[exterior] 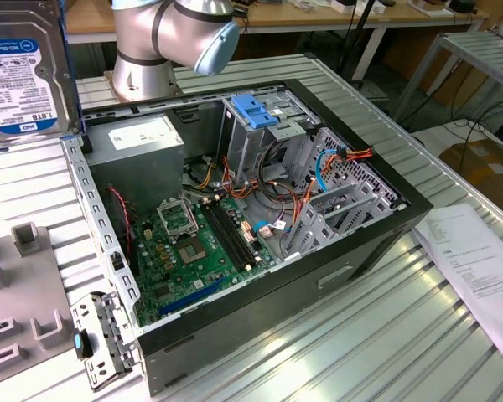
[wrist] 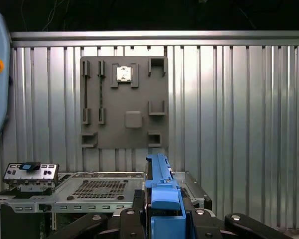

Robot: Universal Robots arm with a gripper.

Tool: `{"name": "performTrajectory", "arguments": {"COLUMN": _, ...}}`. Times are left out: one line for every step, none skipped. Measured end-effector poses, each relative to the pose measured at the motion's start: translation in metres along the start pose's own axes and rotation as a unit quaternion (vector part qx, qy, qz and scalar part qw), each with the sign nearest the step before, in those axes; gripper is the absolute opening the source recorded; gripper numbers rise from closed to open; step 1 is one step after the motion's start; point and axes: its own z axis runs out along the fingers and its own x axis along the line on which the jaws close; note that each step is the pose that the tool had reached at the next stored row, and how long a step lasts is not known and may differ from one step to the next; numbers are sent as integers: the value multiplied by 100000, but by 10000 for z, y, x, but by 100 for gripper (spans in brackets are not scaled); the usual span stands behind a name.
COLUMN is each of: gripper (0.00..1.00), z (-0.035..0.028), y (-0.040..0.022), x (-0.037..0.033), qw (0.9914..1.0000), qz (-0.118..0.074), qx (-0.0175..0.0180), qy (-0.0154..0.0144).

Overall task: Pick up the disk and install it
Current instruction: 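Pick up the disk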

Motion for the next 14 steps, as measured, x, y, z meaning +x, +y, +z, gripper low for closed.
{"name": "performTrajectory", "arguments": {"gripper": 37, "z": 1, "y": -38, "x": -1, "qw": 100000, "qz": 2, "qx": -8, "qy": 6}}
{"name": "performTrajectory", "arguments": {"gripper": 37, "z": 4, "y": -81, "x": -1, "qw": 100000, "qz": 2, "qx": -5, "qy": 3}}
{"name": "performTrajectory", "arguments": {"gripper": 37, "z": 10, "y": -174, "x": -2, "qw": 100000, "qz": 8, "qx": -5, "qy": 3}}
{"name": "performTrajectory", "arguments": {"gripper": 37, "z": 13, "y": -224, "x": -3, "qw": 100000, "qz": 15, "qx": -1, "qy": 1}}
{"name": "performTrajectory", "arguments": {"gripper": 37, "z": 15, "y": -270, "x": -4, "qw": 100000, "qz": 14, "qx": -7, "qy": 3}}
{"name": "performTrajectory", "arguments": {"gripper": 37, "z": 19, "y": -330, "x": -5, "qw": 100000, "qz": 15, "qx": -6, "qy": 3}}
{"name": "performTrajectory", "arguments": {"gripper": 37, "z": 22, "y": -380, "x": -5, "qw": 100000, "qz": 20, "qx": -6, "qy": 6}}
{"name": "performTrajectory", "arguments": {"gripper": 37, "z": 26, "y": -441, "x": -7, "qw": 100000, "qz": 30, "qx": -6, "qy": 4}}
{"name": "performTrajectory", "arguments": {"gripper": 37, "z": 29, "y": -489, "x": -7, "qw": 100000, "qz": 29, "qx": -6, "qy": 6}}
{"name": "performTrajectory", "arguments": {"gripper": 37, "z": 33, "y": -543, "x": -8, "qw": 100000, "qz": 29, "qx": -4, "qy": 3}}
{"name": "performTrajectory", "arguments": {"gripper": 37, "z": 35, "y": -589, "x": -9, "qw": 100000, "qz": 31, "qx": -4, "qy": 5}}
{"name": "performTrajectory", "arguments": {"gripper": 37, "z": 37, "y": -612, "x": -9, "qw": 100000, "qz": 39, "qx": -4, "qy": 6}}
{"name": "performTrajectory", "arguments": {"gripper": 37, "z": 39, "y": -629, "x": -10, "qw": 100000, "qz": 46, "qx": -5, "qy": 5}}
{"name": "performTrajectory", "arguments": {"gripper": 37, "z": 41, "y": -648, "x": -10, "qw": 100000, "qz": 50, "qx": -2, "qy": 1}}
